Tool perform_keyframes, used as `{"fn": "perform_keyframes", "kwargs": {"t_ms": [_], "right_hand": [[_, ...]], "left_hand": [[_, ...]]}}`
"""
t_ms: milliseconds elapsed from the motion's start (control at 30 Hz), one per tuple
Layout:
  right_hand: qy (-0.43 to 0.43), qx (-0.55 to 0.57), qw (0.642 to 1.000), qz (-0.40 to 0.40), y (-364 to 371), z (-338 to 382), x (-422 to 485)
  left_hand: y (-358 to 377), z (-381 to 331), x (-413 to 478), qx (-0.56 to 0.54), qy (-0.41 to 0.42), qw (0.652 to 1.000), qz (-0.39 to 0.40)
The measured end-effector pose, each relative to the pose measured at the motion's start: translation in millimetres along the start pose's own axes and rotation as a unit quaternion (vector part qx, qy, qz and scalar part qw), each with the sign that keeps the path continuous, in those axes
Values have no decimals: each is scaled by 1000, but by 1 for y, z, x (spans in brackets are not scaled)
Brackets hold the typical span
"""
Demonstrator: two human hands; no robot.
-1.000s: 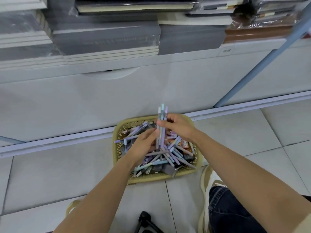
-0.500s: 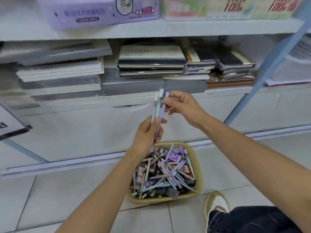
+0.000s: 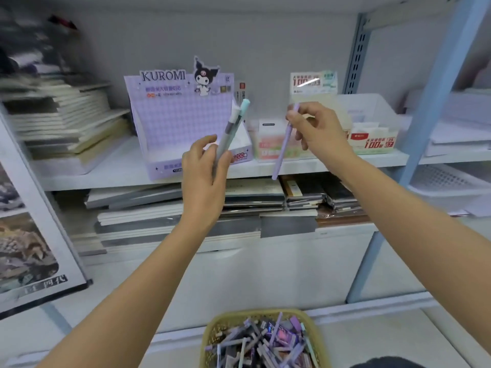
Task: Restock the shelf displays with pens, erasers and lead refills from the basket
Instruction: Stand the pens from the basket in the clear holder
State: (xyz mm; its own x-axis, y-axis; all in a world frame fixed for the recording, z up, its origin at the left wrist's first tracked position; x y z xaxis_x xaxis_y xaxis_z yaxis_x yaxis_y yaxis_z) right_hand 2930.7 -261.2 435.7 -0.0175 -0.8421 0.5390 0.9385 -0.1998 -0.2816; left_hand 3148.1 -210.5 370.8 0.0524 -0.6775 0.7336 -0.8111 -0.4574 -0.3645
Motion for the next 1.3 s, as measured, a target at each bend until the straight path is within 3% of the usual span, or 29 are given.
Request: {"fn": "perform_keyframes", "kwargs": {"t_ms": [167,633,867,1133,1300], "right_hand": [[20,-58,997,45,12,-3,11],[57,62,993,81,-2,1,30],[-42,159,985,-51,-35,47,87],[-18,63,998,-7,14,7,118],[-33,16,999,37,28,-2,129]], "left_hand": [[-1,18,21,42,-16,999,27],[-15,37,36,19,0,1000,24],[-9,2,76,-218,-65,974,8],[28,-9,99,-238,-34,962,131],[27,-3,104,-225,-23,968,112]]}}
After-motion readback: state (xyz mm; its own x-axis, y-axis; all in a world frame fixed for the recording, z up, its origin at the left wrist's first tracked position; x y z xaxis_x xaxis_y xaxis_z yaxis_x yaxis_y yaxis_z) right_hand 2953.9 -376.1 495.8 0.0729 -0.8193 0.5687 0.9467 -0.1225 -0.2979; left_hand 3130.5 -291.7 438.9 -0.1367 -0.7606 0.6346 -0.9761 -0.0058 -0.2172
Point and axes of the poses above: each hand's wrist, its own x-axis towards the middle knuckle, its own y-axis out of the palm, z = x × y, the point moved 2 cm from there along x, towards the middle knuckle, and after that the axes turned 4 degrees about y, right-handed, at the moved point
